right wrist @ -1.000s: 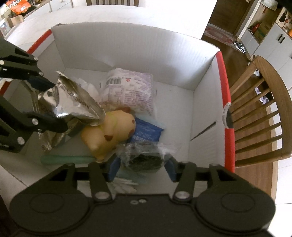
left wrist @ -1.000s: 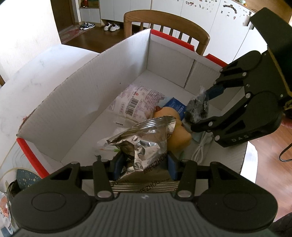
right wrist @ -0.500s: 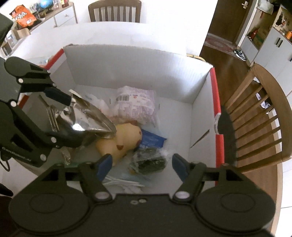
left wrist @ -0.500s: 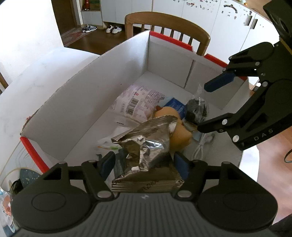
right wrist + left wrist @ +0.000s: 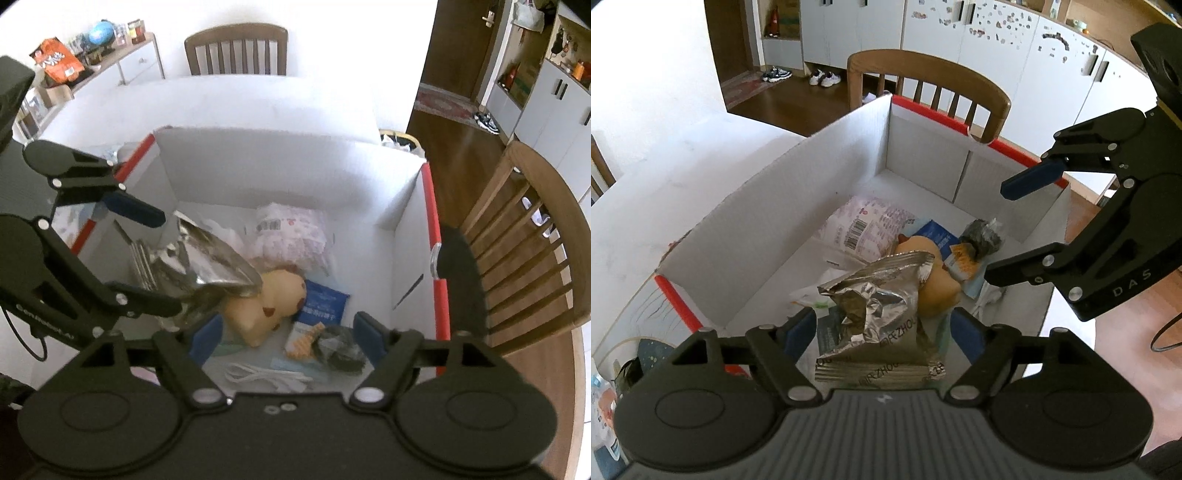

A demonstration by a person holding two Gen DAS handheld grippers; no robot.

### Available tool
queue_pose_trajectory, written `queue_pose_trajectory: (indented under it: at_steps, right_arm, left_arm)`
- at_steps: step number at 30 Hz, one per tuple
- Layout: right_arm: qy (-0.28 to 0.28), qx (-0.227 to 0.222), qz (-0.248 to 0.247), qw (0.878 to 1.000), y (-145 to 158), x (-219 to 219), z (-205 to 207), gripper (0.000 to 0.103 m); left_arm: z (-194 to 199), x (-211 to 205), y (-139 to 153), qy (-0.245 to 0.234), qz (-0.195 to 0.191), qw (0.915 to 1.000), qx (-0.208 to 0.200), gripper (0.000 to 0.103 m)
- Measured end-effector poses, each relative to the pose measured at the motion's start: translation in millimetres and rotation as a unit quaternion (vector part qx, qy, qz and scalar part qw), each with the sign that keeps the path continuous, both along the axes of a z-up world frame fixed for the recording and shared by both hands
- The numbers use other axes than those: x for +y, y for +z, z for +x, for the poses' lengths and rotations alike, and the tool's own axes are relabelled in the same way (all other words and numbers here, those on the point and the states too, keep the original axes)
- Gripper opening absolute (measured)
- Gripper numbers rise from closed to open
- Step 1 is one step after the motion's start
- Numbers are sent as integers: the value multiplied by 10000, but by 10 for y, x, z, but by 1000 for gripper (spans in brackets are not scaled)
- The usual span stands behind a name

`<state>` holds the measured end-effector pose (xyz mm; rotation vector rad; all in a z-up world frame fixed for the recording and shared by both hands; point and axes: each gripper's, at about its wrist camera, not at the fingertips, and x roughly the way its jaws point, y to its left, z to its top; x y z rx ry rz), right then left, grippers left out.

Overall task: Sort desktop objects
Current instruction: 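Withdraw both tools from the red box back over the table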

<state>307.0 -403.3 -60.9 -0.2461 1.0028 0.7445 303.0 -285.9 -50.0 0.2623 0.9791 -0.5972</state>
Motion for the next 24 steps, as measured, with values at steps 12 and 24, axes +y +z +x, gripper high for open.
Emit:
queue_pose_trajectory:
  at_steps: [12, 24]
  right_arm:
    - [-57, -162, 223, 9996, 179, 24, -133, 83]
    - [-69, -329, 388, 9987, 415, 174, -339, 88]
  left_arm:
    - [-190, 135, 207, 214, -112, 9994, -260, 79]
    - [-399, 444, 330, 438, -449, 9974, -358, 82]
